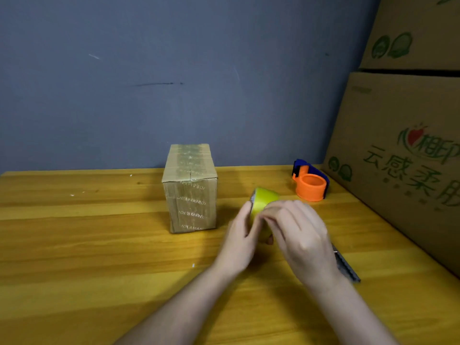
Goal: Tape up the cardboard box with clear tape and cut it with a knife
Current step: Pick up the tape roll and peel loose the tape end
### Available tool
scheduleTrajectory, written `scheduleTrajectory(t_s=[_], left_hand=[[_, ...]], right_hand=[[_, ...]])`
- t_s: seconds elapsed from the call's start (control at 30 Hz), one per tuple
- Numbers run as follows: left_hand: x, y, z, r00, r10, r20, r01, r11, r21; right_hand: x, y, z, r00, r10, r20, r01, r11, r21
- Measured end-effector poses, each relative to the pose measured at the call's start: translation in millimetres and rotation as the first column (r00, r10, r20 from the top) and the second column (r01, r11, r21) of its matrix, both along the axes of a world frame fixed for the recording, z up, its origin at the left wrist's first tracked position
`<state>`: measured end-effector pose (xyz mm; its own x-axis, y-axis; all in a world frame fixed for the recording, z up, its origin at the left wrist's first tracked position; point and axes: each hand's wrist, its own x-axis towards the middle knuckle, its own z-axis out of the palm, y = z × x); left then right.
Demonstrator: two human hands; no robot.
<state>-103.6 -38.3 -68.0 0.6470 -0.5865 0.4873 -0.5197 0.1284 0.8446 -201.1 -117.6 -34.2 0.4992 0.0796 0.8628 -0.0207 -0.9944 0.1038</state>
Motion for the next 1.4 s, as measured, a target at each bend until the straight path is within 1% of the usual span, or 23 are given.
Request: scheduleTrajectory(t_s=[0.07,0.1,0.2,0.27,0.33,0.4,0.47,0.57,0.63,0.7,0.83,0.93,1.03,1.17,1.2,1.27,1.33,1.37,1.4], left_hand=[[7,-1,-4,0.995,0.063,0.072,-0.063,0.998,-0.005],[9,-1,-5,0.990,0.099,0.100,-0.100,0.995,0.004],[8,-3,-3,0.983,0.151,0.102,-0.156,0.987,0.044],[6,-4,0,0.981,0.158,0.109,-0.165,0.985,0.056],[6,-3,3,0.980,0.160,0.115,-0.168,0.984,0.062],[7,-2,5,0.977,0.163,0.140,-0.175,0.981,0.081],[5,0,9,0.957,0.189,0.219,-0.217,0.970,0.111],[0,4,15,0.925,0.227,0.304,-0.281,0.948,0.146],[-3,6,18,0.912,0.235,0.336,-0.299,0.942,0.153],[-4,9,21,0.900,0.222,0.376,-0.298,0.942,0.157],[-6,15,28,0.905,0.197,0.378,-0.272,0.950,0.155],[-7,17,31,0.910,0.191,0.368,-0.265,0.951,0.160],[-5,19,31,0.936,0.160,0.315,-0.221,0.960,0.169],[-4,24,31,0.975,0.070,0.210,-0.103,0.983,0.150],[-3,25,31,0.987,0.032,0.160,-0.054,0.989,0.136],[-3,29,33,0.996,-0.087,0.002,0.087,0.993,0.075],[-3,33,35,0.959,-0.230,-0.166,0.231,0.973,-0.015],[-3,35,36,0.939,-0.275,-0.206,0.273,0.961,-0.040],[-3,38,36,0.933,-0.297,-0.205,0.295,0.955,-0.041]], right_hand=[[2,6,0,1.000,0.026,-0.016,-0.026,1.000,0.006],[3,6,1,0.999,0.042,-0.020,-0.041,0.998,0.045],[5,0,3,0.997,0.082,-0.001,-0.080,0.967,0.243],[7,-4,3,0.997,0.078,0.002,-0.073,0.915,0.397],[10,-6,6,0.998,0.068,-0.004,-0.057,0.871,0.488],[12,-9,9,0.999,0.031,-0.020,-0.016,0.852,0.523],[15,-10,15,1.000,-0.005,-0.013,0.012,0.817,0.577],[15,-11,23,1.000,-0.002,0.014,-0.007,0.750,0.661],[14,-11,26,1.000,0.019,0.022,-0.029,0.703,0.711],[13,-9,29,0.999,0.038,0.031,-0.048,0.634,0.772],[11,-8,36,0.999,0.049,0.011,-0.037,0.550,0.834],[9,-10,38,0.994,0.110,-0.002,-0.054,0.501,0.864],[9,-11,39,0.991,0.133,-0.005,-0.065,0.513,0.856],[11,-15,37,0.980,0.194,-0.049,-0.065,0.542,0.838],[11,-15,37,0.975,0.217,-0.053,-0.073,0.534,0.842],[12,-15,36,0.965,0.261,-0.036,-0.104,0.501,0.859],[15,-14,33,0.958,0.287,-0.005,-0.132,0.457,0.880],[16,-14,31,0.958,0.285,0.011,-0.139,0.431,0.892],[18,-15,30,0.961,0.275,0.021,-0.136,0.405,0.904]])
